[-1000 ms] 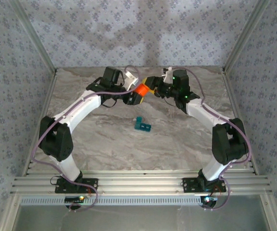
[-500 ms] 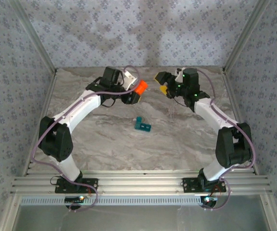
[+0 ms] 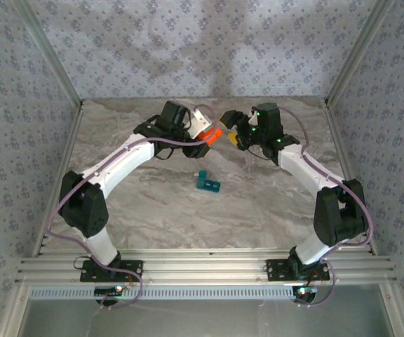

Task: Sort the pills into containers

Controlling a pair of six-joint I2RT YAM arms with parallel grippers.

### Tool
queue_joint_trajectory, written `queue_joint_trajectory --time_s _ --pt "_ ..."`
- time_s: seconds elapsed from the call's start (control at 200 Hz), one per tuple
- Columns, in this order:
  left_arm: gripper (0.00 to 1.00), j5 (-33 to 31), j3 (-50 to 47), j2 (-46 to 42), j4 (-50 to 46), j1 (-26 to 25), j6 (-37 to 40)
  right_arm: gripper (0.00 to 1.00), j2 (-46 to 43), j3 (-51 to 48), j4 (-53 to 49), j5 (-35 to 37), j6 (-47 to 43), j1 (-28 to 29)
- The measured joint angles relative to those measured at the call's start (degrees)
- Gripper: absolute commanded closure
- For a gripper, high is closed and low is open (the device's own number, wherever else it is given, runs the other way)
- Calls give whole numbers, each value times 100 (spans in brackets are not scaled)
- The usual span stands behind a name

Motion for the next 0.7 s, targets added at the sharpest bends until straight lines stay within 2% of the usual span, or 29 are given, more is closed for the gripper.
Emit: queue_joint_trajectory --time_s 0.285,0.7 --pt "100 0 28 15 0 -2 39 23 225 308 4 0 94 219" --pt "100 2 28 22 2 -2 -55 48 315 369 74 -11 216 326"
